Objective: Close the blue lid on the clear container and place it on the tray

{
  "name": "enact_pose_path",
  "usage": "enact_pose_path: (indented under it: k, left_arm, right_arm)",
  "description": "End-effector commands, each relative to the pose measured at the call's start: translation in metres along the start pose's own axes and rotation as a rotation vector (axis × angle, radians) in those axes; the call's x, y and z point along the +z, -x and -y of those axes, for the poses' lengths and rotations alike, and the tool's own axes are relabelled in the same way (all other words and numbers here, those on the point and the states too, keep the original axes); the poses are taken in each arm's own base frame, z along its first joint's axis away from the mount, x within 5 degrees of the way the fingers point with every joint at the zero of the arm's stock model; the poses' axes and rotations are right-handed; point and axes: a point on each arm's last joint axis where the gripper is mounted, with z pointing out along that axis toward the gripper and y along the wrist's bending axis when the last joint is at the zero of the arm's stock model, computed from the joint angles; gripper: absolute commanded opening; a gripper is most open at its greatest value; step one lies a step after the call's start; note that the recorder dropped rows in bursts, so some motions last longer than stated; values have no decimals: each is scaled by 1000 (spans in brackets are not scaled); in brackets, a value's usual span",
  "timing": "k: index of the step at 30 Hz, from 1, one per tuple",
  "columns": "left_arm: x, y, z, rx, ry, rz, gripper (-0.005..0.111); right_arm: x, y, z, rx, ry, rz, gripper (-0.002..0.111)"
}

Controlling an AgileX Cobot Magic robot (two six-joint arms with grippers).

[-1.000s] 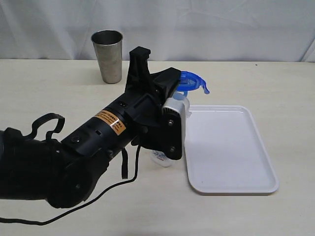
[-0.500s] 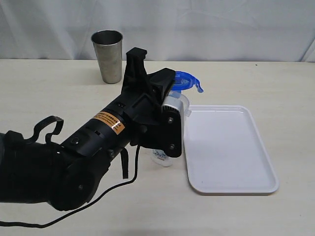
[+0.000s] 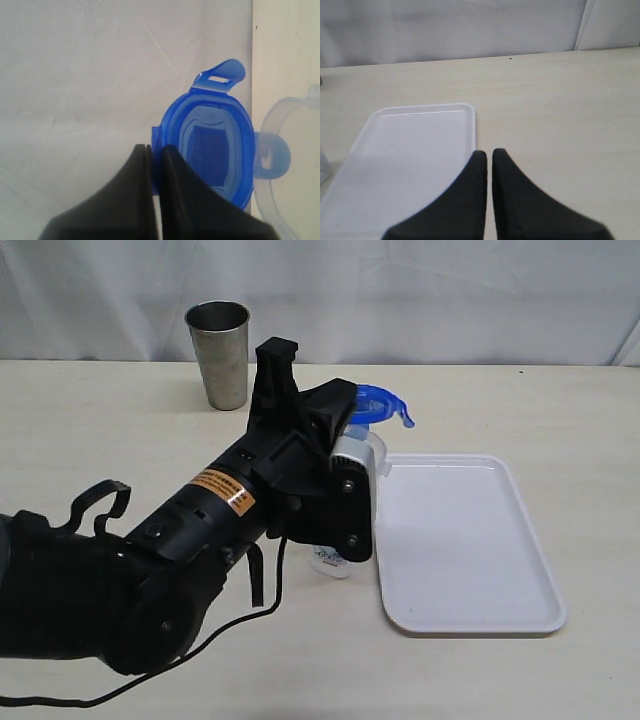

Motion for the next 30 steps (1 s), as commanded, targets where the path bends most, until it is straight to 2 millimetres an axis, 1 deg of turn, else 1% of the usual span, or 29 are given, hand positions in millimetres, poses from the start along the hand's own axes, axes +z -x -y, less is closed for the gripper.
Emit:
enact_pose_path:
  k: [1,9,16,25,30]
  left_arm:
    - [-3,5,-6,-10,69,2,0]
    - [-3,5,-6,-13,62,-2,0]
    - [-3,5,1,-25,-7,-4,0]
    - [-3,5,1,-27,-11,-6,0]
    - [-3,4,6,-38,-71,-12,0]
  right_arm:
    - [0,0,0,-2,1,6,4]
    - [0,0,0,-2,1,6,4]
    - [0,0,0,-2,1,6,4]
    - [0,0,0,-2,1,6,4]
    - [0,0,0,-2,1,6,4]
